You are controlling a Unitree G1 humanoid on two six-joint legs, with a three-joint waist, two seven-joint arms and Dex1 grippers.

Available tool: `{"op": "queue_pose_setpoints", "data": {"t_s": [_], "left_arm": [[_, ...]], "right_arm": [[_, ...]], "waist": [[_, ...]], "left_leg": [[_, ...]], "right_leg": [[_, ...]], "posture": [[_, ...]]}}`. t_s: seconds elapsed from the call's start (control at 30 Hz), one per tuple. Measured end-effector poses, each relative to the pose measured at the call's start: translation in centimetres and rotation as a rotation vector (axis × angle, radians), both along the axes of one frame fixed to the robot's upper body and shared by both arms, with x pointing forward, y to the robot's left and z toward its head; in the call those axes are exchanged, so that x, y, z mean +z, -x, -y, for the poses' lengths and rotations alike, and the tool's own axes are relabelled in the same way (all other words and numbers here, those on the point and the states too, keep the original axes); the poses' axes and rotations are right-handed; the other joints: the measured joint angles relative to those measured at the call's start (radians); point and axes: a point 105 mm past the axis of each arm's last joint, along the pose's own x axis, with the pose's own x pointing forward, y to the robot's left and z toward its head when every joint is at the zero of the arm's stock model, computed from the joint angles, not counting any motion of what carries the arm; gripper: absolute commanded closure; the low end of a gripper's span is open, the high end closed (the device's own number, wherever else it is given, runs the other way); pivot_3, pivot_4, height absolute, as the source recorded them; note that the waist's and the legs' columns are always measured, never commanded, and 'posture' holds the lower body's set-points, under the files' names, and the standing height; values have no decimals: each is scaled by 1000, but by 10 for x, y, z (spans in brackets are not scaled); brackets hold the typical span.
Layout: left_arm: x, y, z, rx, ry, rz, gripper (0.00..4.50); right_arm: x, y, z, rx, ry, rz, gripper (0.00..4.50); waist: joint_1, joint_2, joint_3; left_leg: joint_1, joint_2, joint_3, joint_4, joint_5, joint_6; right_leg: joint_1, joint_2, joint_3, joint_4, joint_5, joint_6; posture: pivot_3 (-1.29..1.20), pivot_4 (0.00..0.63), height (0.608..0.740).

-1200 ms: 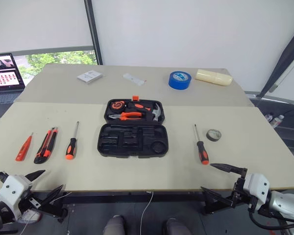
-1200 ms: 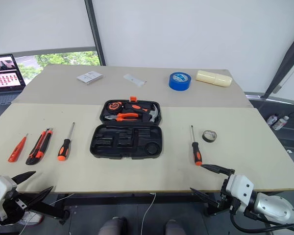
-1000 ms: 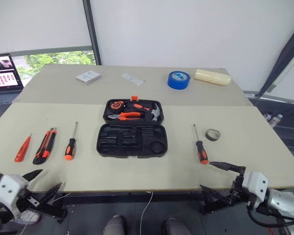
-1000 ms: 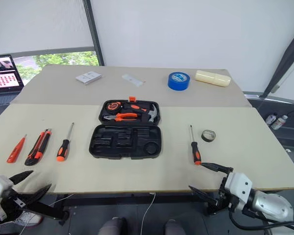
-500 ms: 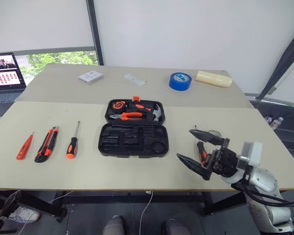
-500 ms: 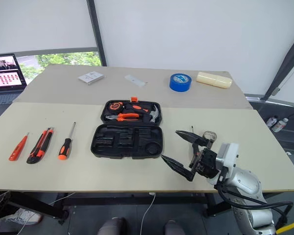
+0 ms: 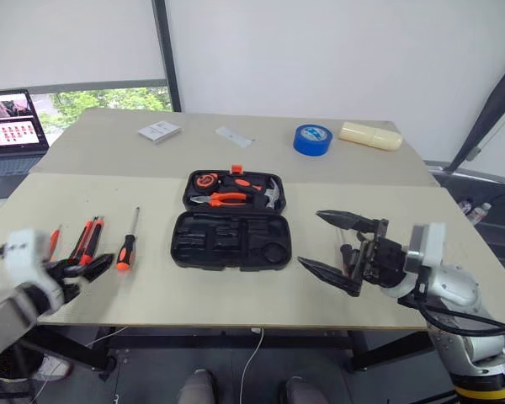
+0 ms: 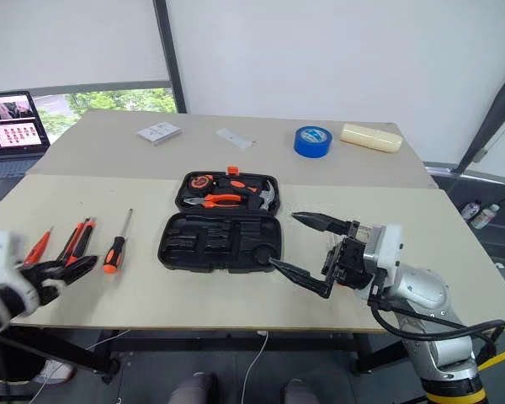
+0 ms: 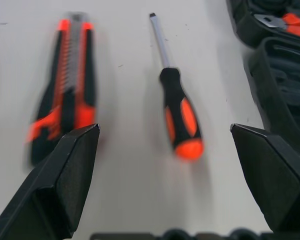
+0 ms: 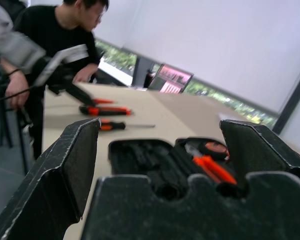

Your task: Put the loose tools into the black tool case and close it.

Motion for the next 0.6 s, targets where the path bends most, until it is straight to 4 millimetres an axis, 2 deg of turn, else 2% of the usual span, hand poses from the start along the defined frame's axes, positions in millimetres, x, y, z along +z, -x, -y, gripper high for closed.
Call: {"op": "queue_pose_setpoints", "data": {"t_s": [0.03,0.1,0.13,0.17,0.2,0.23,0.43,0.6], "left_arm": [[-4,-5,4,3,6,-23,0],[-14,-13,6,29,10,-65,0],[-20,-18,5,52,8,-85,531],[-20,-21,4,64,3,-85,751],[-20,-25,3,78,-3,-89,1240],[-21,-28,1,92,-15,-95,1490],[-24,-28,-8,89,-44,-127,3585],[-20,-30,-14,18,-44,-69,3632]], "right_arm": [[-1,0,0,4,2,-6,55],[-3,0,1,12,8,-14,55],[-4,-1,1,12,9,-20,0],[-5,-1,1,13,11,-22,0],[-5,-1,1,16,12,-23,0],[-6,0,1,18,12,-24,0],[-12,2,7,1,15,-50,0],[-15,2,21,-59,25,-62,0]], "waist": [[-5,0,0],[-11,0,0],[-12,0,0],[-11,0,0],[-9,0,0],[-7,0,0],[-3,1,0],[-3,2,0]], "left_leg": [[0,0,0,0,3,5],[0,0,-1,-1,3,5],[0,0,-1,-1,3,5],[0,0,-2,-2,3,5],[0,0,-2,-1,3,5],[0,0,-2,-1,3,5],[0,-1,-2,-1,-2,-3],[-1,-1,-1,-1,-2,-3]], "right_leg": [[0,1,0,0,0,0],[0,1,0,-1,0,0],[-1,2,0,-1,-1,0],[-1,2,0,-1,-1,-1],[0,2,0,0,-1,0],[-1,1,0,0,-1,-1],[0,0,0,-1,0,-1],[-2,0,0,-1,-1,-2]], "posture": [[0,150,740],[0,150,740],[0,150,740],[0,150,740],[0,150,740],[0,150,740],[0,150,740],[0,150,740]]}}
